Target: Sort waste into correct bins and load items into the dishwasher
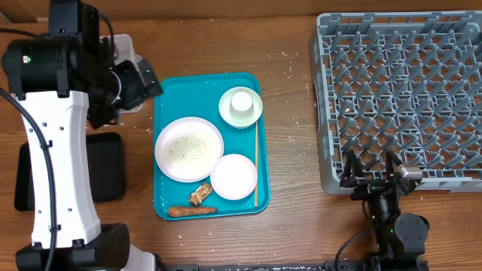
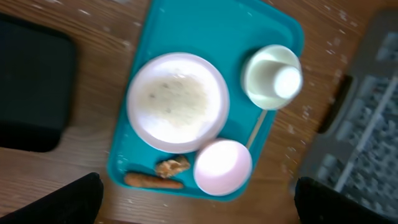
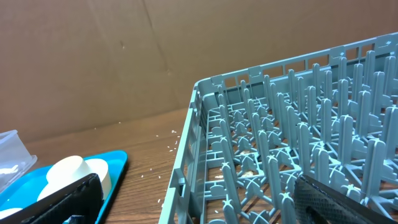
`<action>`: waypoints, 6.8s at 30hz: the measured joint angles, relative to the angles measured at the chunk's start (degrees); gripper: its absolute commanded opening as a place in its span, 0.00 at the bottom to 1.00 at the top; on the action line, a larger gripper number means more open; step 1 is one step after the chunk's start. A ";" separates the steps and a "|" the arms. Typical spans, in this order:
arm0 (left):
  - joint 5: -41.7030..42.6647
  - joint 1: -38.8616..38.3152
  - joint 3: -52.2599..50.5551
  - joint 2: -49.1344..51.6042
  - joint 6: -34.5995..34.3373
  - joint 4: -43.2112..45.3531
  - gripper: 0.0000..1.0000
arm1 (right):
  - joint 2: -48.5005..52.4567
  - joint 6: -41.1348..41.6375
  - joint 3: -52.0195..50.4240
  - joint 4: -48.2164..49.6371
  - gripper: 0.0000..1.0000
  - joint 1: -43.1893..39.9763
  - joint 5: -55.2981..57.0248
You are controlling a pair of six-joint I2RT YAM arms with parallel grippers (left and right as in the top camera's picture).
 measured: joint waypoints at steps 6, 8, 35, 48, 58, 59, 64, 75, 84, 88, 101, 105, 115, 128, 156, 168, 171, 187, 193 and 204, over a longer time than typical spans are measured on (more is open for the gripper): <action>6.38 -3.76 -0.48 0.17 4.20 9.29 1.00 | 0.00 0.00 0.00 0.02 1.00 -0.02 0.02; 7.23 -6.08 -0.48 0.68 5.16 11.63 1.00 | 0.00 0.00 0.00 -0.02 1.00 -0.02 0.00; 5.92 -13.38 -0.76 17.86 6.01 6.34 0.95 | 0.00 -0.02 0.00 -0.02 1.00 -0.02 0.00; -2.58 -13.77 -0.96 18.10 6.01 0.33 0.88 | 0.00 0.00 0.00 0.00 1.00 -0.02 0.00; -2.67 -18.14 -1.05 18.10 5.57 4.07 0.96 | 0.00 4.28 0.00 4.72 1.00 -0.02 -13.99; -2.67 -18.34 -1.05 18.10 5.57 4.33 0.97 | 0.00 4.92 0.00 4.81 1.00 -0.02 -15.30; -2.67 -18.56 -1.05 18.10 5.57 5.88 0.97 | 0.02 17.44 0.00 7.34 1.00 -0.02 -30.18; -2.69 -9.46 -1.07 18.12 0.98 7.23 1.00 | -0.07 39.60 0.00 34.60 1.00 0.00 -29.09; -2.93 -5.03 -1.07 18.12 -3.08 8.07 1.00 | 2.80 37.77 9.62 30.03 1.00 -0.02 -27.89; -2.93 -5.11 -1.07 18.14 -3.52 9.09 1.00 | 10.80 28.85 23.32 14.43 1.00 0.00 -28.87; -5.53 -2.97 -1.07 18.18 -3.69 13.09 1.00 | 56.41 -8.17 78.77 -45.77 1.00 5.03 -35.26; -7.65 5.22 -1.07 18.18 -3.69 13.16 1.00 | 73.26 -16.28 92.48 -70.03 1.00 19.08 -20.33; -8.74 14.16 -1.09 18.18 -3.69 12.81 1.00 | 100.35 -17.44 94.07 -80.91 1.00 40.39 -6.62; -19.32 14.14 -1.11 18.18 -0.44 12.87 1.00 | 103.16 -13.27 93.70 -61.31 1.00 48.26 -22.36; -19.98 17.11 -1.11 18.18 -5.22 13.68 1.00 | 111.40 6.86 82.93 -46.31 0.62 52.59 -10.93; -19.98 17.11 -1.11 18.18 -5.22 13.68 1.00 | 114.22 9.77 82.82 -45.42 0.52 52.74 -9.20; -19.98 17.11 -1.11 18.18 -5.22 13.68 1.00 | 114.75 9.90 82.82 -45.42 0.52 53.29 -8.94; -19.98 17.11 -1.11 18.18 -5.22 13.68 1.00 | 115.08 12.81 82.82 -44.59 0.54 59.17 0.83; -19.98 17.11 -1.11 18.18 -5.22 13.68 1.00 | 115.45 13.60 82.82 -44.41 0.45 58.90 2.43; -19.98 17.11 -1.11 18.18 -5.22 13.68 1.00 | 115.71 14.19 84.19 -48.61 0.21 58.90 2.38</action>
